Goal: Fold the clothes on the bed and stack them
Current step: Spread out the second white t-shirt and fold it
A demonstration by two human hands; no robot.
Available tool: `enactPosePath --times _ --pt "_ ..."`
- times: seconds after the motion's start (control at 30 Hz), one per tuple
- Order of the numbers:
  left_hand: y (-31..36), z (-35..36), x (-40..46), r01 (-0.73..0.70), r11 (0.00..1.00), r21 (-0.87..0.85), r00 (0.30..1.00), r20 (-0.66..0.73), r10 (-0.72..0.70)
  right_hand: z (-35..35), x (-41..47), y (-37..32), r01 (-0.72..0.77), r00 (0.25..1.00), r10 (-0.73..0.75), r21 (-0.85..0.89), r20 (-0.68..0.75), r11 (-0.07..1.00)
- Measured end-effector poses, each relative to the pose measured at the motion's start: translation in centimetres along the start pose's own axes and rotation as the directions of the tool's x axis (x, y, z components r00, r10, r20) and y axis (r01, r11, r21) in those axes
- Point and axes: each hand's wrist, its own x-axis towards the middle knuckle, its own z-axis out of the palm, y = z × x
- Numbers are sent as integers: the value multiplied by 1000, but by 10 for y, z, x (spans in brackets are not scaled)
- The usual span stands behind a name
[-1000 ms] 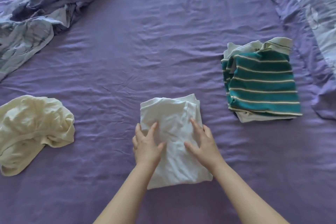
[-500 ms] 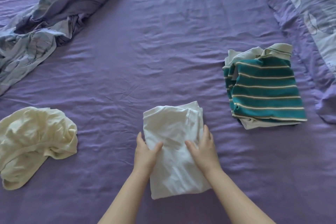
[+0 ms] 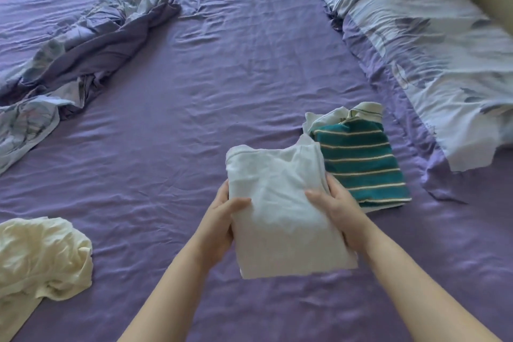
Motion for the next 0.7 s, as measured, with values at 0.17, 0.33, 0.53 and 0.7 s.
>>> enactPosePath --times 0.17,0.33,0.53,0.7 --pt "31 80 43 -71 995 63 990 126 63 -73 5 -63 146 982 -158 -122 -99 982" --pt "19 138 100 -140 973 182 982 151 113 -145 34 -73 139 961 -204 -313 -184 939" --pt "-22 168 141 -193 522 831 825 -150 545 -183 80 -36 -64 929 -197 -662 -312 747" --pt "-55 184 158 -398 -363 842 641 539 547 -174 86 -4 -39 874 -456 -960 -168 279"
